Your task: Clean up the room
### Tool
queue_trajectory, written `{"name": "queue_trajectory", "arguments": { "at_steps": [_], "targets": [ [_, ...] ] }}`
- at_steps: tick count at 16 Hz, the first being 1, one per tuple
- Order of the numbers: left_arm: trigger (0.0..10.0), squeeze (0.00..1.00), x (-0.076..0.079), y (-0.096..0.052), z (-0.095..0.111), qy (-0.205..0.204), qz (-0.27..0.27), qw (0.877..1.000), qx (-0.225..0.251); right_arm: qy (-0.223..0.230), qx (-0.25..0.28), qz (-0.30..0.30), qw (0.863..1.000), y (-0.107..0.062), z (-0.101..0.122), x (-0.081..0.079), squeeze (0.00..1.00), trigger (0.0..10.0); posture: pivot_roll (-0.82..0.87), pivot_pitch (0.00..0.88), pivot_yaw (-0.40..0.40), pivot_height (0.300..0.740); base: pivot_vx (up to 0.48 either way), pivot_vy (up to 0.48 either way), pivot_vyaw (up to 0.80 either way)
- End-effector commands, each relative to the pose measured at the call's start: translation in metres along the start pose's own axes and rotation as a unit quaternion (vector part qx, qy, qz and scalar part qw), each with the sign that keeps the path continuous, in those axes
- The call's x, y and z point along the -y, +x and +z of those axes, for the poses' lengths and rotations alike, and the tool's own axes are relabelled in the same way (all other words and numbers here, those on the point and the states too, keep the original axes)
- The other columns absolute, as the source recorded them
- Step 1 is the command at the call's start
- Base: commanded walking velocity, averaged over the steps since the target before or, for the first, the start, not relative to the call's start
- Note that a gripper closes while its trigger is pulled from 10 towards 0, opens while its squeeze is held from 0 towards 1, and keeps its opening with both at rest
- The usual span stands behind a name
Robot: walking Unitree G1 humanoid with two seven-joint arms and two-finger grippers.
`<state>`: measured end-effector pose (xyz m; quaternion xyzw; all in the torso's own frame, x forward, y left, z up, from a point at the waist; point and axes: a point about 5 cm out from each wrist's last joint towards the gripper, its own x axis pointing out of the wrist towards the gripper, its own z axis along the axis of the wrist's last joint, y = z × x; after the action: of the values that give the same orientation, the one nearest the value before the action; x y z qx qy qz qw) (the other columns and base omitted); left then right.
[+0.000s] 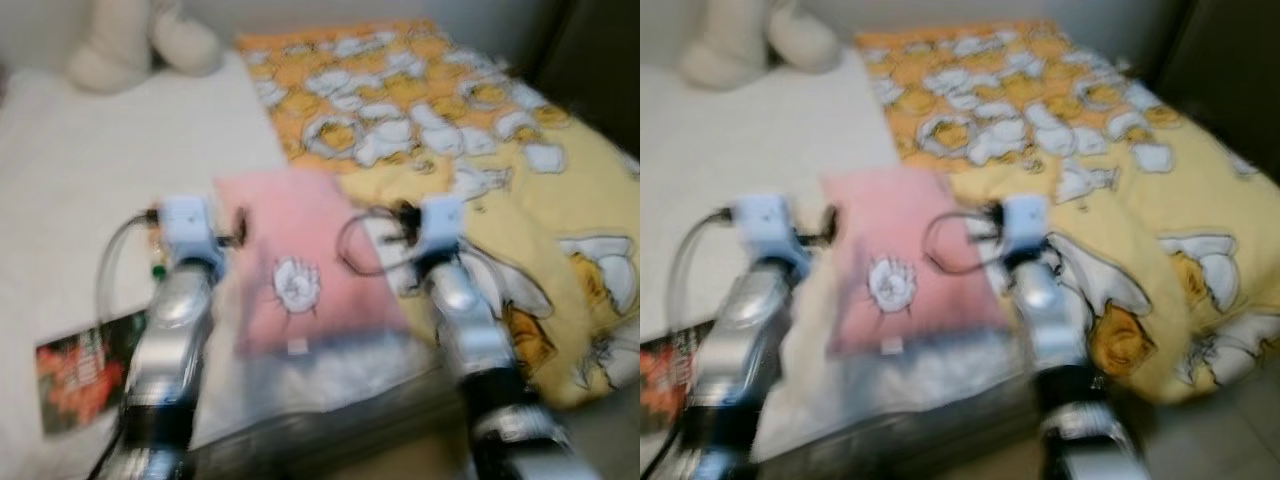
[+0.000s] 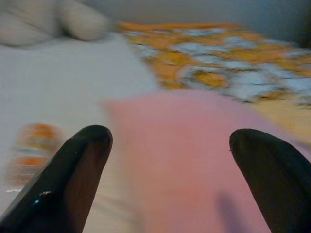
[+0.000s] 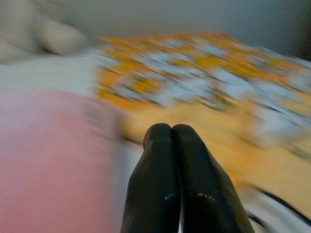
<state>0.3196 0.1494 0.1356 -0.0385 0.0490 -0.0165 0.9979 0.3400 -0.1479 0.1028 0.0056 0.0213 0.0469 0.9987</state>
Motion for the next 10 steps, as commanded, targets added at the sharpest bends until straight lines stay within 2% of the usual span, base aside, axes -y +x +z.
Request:
{"name": "queue_trajectory", "arguments": {
  "at_steps": [1, 2, 4, 5, 6, 8, 9, 10],
  "targets": [
    [10.0, 0.0, -0.023, 0.003, -0.012, -0.048, 0.023, 0.997, -0.055, 0.016, -0.012, -0.032, 0.999, 0.003, 0.0, 0.013, 0.0, 10.0, -0.03, 0.0, 0.021, 0.74, 0.0, 0.0, 0.0],
    [10.0, 0.0, -0.033, 0.005, -0.015, -0.102, 0.028, 0.991, -0.087, 0.024, -0.024, -0.068, 0.997, 0.0, -0.003, 0.035, 0.0, 10.0, -0.04, 0.0, 0.025, 0.74, 0.0, 0.0, 0.0],
    [10.0, 0.0, -0.043, 0.002, -0.023, -0.13, 0.047, 0.983, -0.12, 0.042, -0.042, -0.098, 0.993, -0.006, -0.008, 0.056, 0.0, 10.0, -0.04, 0.0, 0.027, 0.74, 0.0, 0.0, 0.0],
    [10.0, 0.0, -0.05, -0.001, -0.036, -0.138, 0.066, 0.976, -0.153, 0.076, -0.073, -0.11, 0.988, -0.01, -0.02, 0.068, 0.0, 10.0, -0.04, 0.0, 0.029, 0.74, 0.0, 0.0, 0.0],
    [10.0, 0.0, -0.052, -0.002, -0.043, -0.146, 0.08, 0.972, -0.165, 0.099, -0.095, -0.112, 0.984, -0.013, -0.029, 0.074, 0.0, 10.0, -0.05, 0.0, 0.031, 0.74, 0.0, 0.0, 0.0],
    [10.0, 0.0, -0.05, 0.001, -0.046, -0.171, 0.078, 0.968, -0.164, 0.133, -0.115, -0.087, 0.981, -0.013, -0.037, 0.073, 0.0, 10.0, -0.05, 0.0, 0.035, 0.74, 0.0, 0.0, 0.0],
    [10.0, 0.0, -0.046, 0.002, -0.05, -0.206, 0.08, 0.961, -0.168, 0.12, -0.131, -0.059, 0.982, -0.012, -0.041, 0.075, 0.0, 10.0, -0.04, 0.0, 0.033, 0.74, 0.0, 0.0, 0.0],
    [10.0, 0.0, -0.044, 0.003, -0.048, -0.202, 0.075, 0.963, -0.16, 0.104, -0.129, -0.051, 0.985, -0.011, -0.038, 0.075, 0.0, 10.0, -0.04, 0.0, 0.03, 0.74, 0.0, 0.0, 0.0]
  ]
}}
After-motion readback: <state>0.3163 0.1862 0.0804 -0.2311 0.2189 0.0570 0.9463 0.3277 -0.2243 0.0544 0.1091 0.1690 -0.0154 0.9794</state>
